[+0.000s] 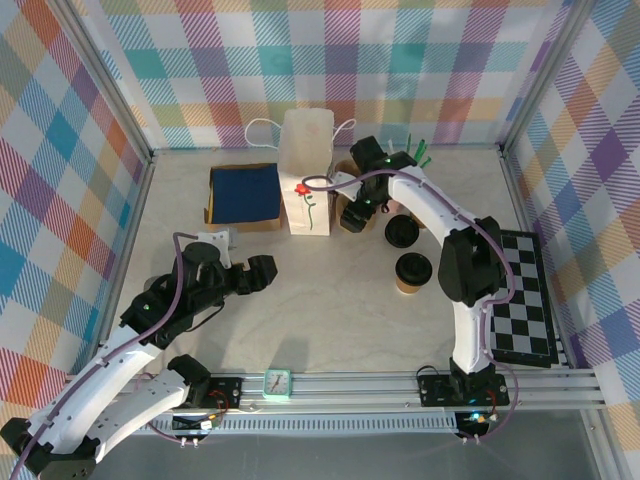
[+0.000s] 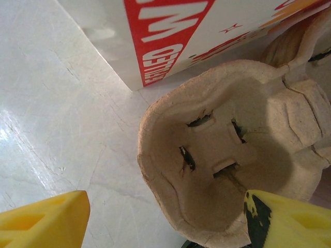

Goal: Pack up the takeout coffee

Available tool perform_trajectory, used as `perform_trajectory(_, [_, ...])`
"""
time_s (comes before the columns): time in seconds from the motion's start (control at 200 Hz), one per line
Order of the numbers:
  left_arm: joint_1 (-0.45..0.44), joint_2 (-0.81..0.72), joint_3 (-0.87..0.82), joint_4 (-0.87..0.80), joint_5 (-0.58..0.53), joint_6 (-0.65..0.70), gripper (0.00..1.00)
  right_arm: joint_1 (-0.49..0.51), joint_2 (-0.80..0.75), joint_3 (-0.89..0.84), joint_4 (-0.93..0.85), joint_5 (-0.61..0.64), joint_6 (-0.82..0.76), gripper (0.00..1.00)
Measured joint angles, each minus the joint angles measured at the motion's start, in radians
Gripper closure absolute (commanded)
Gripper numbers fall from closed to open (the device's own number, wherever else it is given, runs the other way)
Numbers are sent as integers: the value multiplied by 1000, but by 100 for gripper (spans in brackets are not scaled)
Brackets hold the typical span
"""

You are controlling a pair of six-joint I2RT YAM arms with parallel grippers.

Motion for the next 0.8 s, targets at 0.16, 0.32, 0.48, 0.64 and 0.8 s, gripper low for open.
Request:
perform_trajectory(0.16, [0,11,0,3,0,0,12,10,12,-6,17,16,-6,26])
perform_trajectory(0.32, [0,17,0,3,0,0,12,24,32,-6,34,30,-7,31])
perform_trajectory(0.48, [0,17,0,2,0,0,12,26,45,-7,46,40,-7,39])
perform_trajectory(0.64, [0,17,-1,3,0,0,12,26,49,-7,51,55,-10,48])
perform_trajectory(0.8, [0,17,-7,3,0,0,12,26,58,-7,51,64,-11,49])
